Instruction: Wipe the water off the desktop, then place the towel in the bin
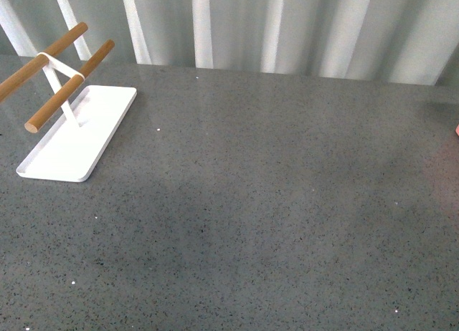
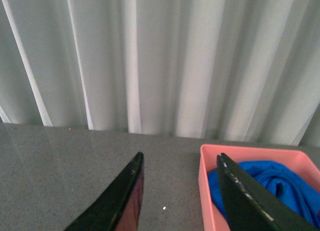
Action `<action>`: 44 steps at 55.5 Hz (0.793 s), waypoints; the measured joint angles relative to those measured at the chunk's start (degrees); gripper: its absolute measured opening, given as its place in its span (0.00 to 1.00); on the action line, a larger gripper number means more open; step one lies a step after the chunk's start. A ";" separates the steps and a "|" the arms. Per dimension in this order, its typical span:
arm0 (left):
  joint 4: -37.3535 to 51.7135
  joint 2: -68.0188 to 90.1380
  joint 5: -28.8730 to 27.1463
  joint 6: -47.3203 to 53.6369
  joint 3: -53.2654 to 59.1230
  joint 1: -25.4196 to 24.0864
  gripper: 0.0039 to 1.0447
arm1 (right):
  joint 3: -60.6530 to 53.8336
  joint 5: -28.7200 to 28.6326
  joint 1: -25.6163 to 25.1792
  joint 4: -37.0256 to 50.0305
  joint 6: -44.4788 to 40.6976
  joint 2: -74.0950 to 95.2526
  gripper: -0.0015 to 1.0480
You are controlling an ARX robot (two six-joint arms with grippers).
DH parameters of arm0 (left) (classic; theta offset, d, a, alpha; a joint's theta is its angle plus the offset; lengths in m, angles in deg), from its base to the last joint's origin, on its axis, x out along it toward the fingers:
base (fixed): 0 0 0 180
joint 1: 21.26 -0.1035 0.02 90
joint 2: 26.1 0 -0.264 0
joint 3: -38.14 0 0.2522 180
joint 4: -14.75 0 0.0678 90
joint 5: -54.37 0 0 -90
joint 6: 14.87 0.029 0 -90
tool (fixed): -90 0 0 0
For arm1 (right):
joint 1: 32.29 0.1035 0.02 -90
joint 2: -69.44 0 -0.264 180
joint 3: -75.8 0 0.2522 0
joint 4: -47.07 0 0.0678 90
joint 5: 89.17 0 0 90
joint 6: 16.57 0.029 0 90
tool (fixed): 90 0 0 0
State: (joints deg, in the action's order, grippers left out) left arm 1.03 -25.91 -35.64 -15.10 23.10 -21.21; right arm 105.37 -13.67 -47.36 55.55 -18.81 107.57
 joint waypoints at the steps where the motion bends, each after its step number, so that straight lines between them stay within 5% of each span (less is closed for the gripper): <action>1: 0.00 0.00 0.00 -0.02 0.00 0.00 0.94 | -0.17 0.13 0.28 0.00 0.07 -0.11 0.40; 11: 0.00 0.00 0.00 0.00 0.00 0.00 0.94 | -5.62 4.50 4.83 -0.09 1.20 -5.66 0.05; 26: 0.00 0.00 0.00 -0.02 0.00 0.00 0.94 | -9.62 8.11 8.52 -1.88 1.27 -11.26 0.03; 31: 0.00 0.00 0.00 0.00 0.00 0.00 0.94 | -10.71 13.66 12.94 -3.06 1.29 -13.51 0.03; 44: 0.00 0.00 0.00 0.00 0.00 0.00 0.94 | -12.50 14.21 14.86 -5.68 1.27 -18.14 0.03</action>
State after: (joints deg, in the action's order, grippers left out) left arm 1.03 -25.91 -35.64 -15.10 23.10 -21.21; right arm 92.87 0.53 -32.50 49.86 -17.55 89.43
